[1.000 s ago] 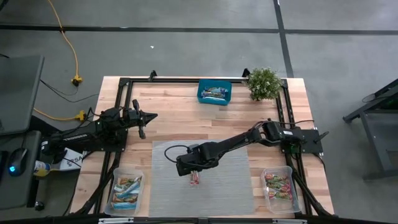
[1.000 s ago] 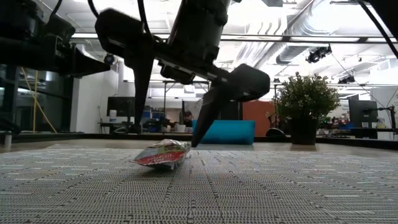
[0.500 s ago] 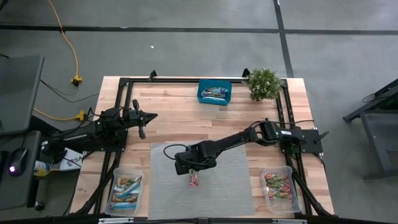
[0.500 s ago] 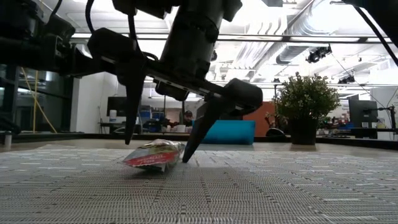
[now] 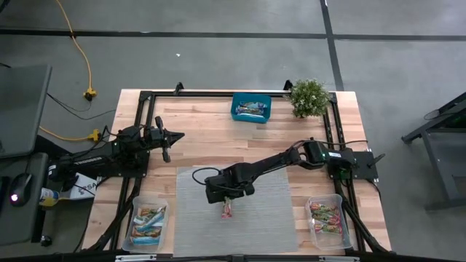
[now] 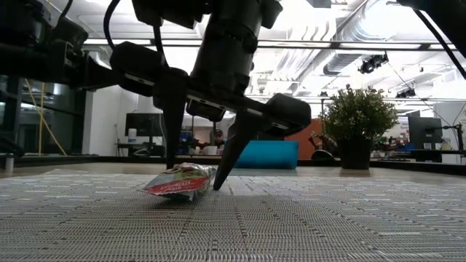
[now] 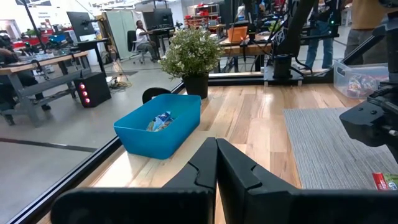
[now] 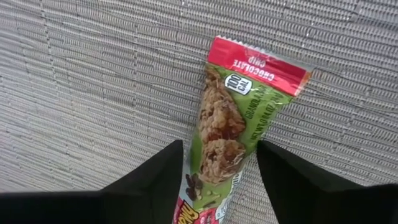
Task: Pick and place Granola Bars by type
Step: Put the red granola bar into the right transparent bin
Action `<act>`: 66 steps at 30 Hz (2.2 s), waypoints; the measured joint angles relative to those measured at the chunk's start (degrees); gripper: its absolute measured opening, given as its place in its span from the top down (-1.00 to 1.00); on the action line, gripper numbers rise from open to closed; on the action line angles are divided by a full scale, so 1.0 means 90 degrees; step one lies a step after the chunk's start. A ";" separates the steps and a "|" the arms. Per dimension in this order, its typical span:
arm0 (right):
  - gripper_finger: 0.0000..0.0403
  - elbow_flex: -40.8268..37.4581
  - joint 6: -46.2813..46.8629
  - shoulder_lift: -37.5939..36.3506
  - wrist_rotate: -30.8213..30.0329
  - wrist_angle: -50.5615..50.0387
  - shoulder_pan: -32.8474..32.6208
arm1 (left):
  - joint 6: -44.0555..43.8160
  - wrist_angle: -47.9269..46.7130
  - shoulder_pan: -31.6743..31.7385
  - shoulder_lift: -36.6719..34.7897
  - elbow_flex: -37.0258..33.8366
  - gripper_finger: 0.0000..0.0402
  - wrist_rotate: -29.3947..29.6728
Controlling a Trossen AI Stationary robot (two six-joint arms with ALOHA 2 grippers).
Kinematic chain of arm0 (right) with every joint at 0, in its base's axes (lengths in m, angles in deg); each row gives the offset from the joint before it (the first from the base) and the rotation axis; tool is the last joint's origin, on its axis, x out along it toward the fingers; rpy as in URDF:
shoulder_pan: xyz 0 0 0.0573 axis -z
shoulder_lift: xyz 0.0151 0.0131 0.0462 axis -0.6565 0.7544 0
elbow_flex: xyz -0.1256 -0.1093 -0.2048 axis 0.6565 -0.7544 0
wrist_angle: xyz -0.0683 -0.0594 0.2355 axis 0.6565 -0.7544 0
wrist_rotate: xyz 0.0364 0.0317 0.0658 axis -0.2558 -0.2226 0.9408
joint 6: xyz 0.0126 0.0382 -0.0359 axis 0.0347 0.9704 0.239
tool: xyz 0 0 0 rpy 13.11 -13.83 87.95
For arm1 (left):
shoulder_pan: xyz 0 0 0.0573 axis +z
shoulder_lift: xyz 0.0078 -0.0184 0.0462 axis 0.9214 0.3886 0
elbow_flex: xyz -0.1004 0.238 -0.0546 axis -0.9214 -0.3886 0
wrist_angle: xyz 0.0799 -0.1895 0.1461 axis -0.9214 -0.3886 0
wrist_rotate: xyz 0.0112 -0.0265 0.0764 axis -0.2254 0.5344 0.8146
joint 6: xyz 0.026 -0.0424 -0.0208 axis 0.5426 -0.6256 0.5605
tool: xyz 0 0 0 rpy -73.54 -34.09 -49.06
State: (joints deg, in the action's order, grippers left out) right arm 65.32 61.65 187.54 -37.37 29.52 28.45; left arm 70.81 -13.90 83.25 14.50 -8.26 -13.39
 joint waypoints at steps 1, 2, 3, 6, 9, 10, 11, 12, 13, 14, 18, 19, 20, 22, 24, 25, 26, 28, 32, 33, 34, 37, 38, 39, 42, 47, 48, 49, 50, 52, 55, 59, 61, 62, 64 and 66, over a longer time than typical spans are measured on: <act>0.06 0.0000 -0.0002 0.0000 -0.0005 -0.0016 0.0008 | 0.0000 0.0000 0.0000 0.0000 -0.0001 1.00 0.0000; 0.08 0.0000 -0.0004 0.0002 -0.0010 -0.0032 0.0016 | 0.0000 0.0000 0.0000 0.0000 0.0000 1.00 0.0000; 0.10 0.0000 -0.0004 0.0002 -0.0011 -0.0042 0.0020 | 0.0000 0.0000 0.0000 -0.0002 -0.0002 1.00 0.0000; 0.15 0.0000 -0.0007 0.0004 -0.0025 -0.0056 0.0024 | -0.0001 0.0000 0.0000 0.0000 -0.0002 1.00 0.0000; 0.21 0.0000 -0.0017 0.0007 -0.0030 -0.0060 0.0024 | 0.0000 0.0000 0.0000 0.0000 -0.0002 1.00 0.0000; 0.24 -0.0002 -0.0021 0.0007 -0.0020 -0.0060 0.0027 | 0.0000 0.0000 0.0000 0.0000 -0.0002 1.00 0.0000; 0.26 -0.0002 -0.0028 0.0007 -0.0011 -0.0060 0.0029 | 0.0000 0.0000 0.0000 -0.0002 -0.0002 1.00 0.0000; 0.29 -0.0002 -0.0052 0.0007 0.0000 -0.0060 0.0029 | -0.0001 0.0000 0.0000 0.0000 0.0000 1.00 0.0000; 0.31 -0.0002 -0.0067 0.0007 0.0003 -0.0060 0.0029 | -0.0002 0.0000 0.0000 0.0000 -0.0002 1.00 0.0000; 0.34 -0.0002 -0.0067 0.0007 0.0001 -0.0060 0.0029 | -0.0002 0.0000 0.0000 -0.0002 -0.0002 1.00 0.0000; 0.45 -0.0002 -0.0076 0.0004 -0.0031 -0.0025 0.0029 | 0.0000 0.0000 0.0000 0.0000 -0.0002 1.00 0.0000; 0.48 -0.0002 -0.0091 -0.0002 -0.0090 0.0030 0.0030 | 0.0000 0.0000 0.0000 0.0000 -0.0002 1.00 0.0000; 0.50 -0.0002 -0.0103 -0.0005 -0.0129 0.0075 0.0034 | 0.0000 0.0000 0.0000 -0.0001 -0.0002 1.00 0.0000; 0.56 -0.0015 -0.0123 -0.0059 -0.0216 0.0172 0.0034 | 0.0000 0.0000 0.0000 0.0000 0.0000 1.00 0.0000; 0.60 -0.0021 -0.0134 -0.0095 -0.0382 0.0301 0.0036 | -0.0001 0.0000 0.0000 0.0000 -0.0002 1.00 0.0000; 0.62 -0.0027 -0.0139 -0.0144 -0.0465 0.0337 0.0040 | 0.0000 0.0000 0.0000 0.0000 -0.0002 1.00 0.0000; 0.63 -0.0027 -0.0149 -0.0185 -0.0520 0.0361 0.0046 | 0.0000 0.0000 0.0000 -0.0001 0.0000 1.00 0.0000; 0.65 -0.0023 -0.0237 -0.0324 -0.0533 0.0454 0.0062 | 0.0000 0.0000 0.0000 0.0000 -0.0002 1.00 -0.0001; 0.67 -0.0012 -0.0421 -0.0553 -0.0561 0.0485 0.0073 | -0.0001 0.0000 0.0000 -0.0002 -0.0001 1.00 0.0000; 0.67 -0.0019 -0.0478 -0.0648 -0.0559 0.0457 0.0073 | 0.0000 0.0000 0.0000 -0.0002 -0.0001 1.00 0.0000; 0.67 -0.0019 -0.0539 -0.0726 -0.0559 0.0438 0.0070 | 0.0000 0.0000 0.0000 0.0000 -0.0002 1.00 0.0000; 0.67 -0.0012 -0.0899 -0.1076 -0.0421 0.0403 0.0069 | 0.0000 0.0000 0.0000 -0.0002 0.0000 1.00 0.0000; 0.67 -0.0012 -0.1039 -0.1214 -0.0334 0.0349 0.0056 | 0.0000 0.0000 0.0000 -0.0002 0.0000 1.00 0.0000; 0.67 -0.0011 -0.1162 -0.1320 -0.0231 0.0290 0.0036 | 0.0000 0.0000 0.0000 -0.0001 -0.0001 1.00 0.0000; 0.67 -0.0012 -0.1470 -0.1741 0.0037 -0.0024 -0.0059 | -0.0001 0.0000 0.0000 -0.0002 -0.0001 1.00 0.0000; 0.67 0.0000 -0.1684 -0.2540 0.0384 -0.0938 -0.0333 | 0.0000 0.0000 0.0000 -0.0002 -0.0001 1.00 0.0000; 0.67 0.0000 -0.1667 -0.2692 0.0400 -0.1147 -0.0400 | -0.0002 0.0000 0.0000 -0.0002 -0.0001 1.00 0.0000; 0.67 0.0000 -0.1623 -0.2836 0.0440 -0.1330 -0.0459 | -0.0002 0.0000 0.0000 -0.0002 -0.0002 1.00 0.0000; 0.67 0.0000 -0.1589 -0.2998 0.0462 -0.1509 -0.0530 | -0.0001 0.0000 0.0000 -0.0002 -0.0001 1.00 0.0000; 0.67 0.0000 -0.1450 -0.3290 0.0479 -0.1831 -0.0687 | -0.0002 0.0000 0.0000 -0.0002 -0.0002 1.00 0.0000; 0.67 0.0000 -0.1092 -0.3674 0.0454 -0.2402 -0.0980 | -0.0002 0.0000 0.0000 0.0000 -0.0002 1.00 0.0000; 0.67 0.0000 -0.0749 -0.4020 0.0482 -0.3127 -0.1428 | -0.0002 0.0000 0.0000 -0.0002 -0.0002 1.00 0.0000; 0.67 0.0000 -0.0605 -0.4134 0.0486 -0.3469 -0.1666 | -0.0001 0.0000 0.0000 -0.0001 -0.0001 1.00 0.0000; 0.67 0.0000 -0.0574 -0.4166 0.0487 -0.3645 -0.1776 | -0.0002 0.0000 0.0000 -0.0002 -0.0002 1.00 0.0000; 0.67 0.0000 -0.0556 -0.4187 0.0487 -0.3934 -0.1995 | -0.0001 0.0000 0.0000 -0.0002 -0.0002 1.00 0.0000; 0.67 0.0000 -0.0553 -0.4187 0.0489 -0.4251 -0.2202 | -0.0002 0.0000 0.0000 -0.0002 0.0000 1.00 0.0000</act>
State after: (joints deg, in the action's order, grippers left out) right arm 65.32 56.67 149.86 -32.97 -8.74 8.63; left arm 70.80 -13.90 83.25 14.49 -8.26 -13.39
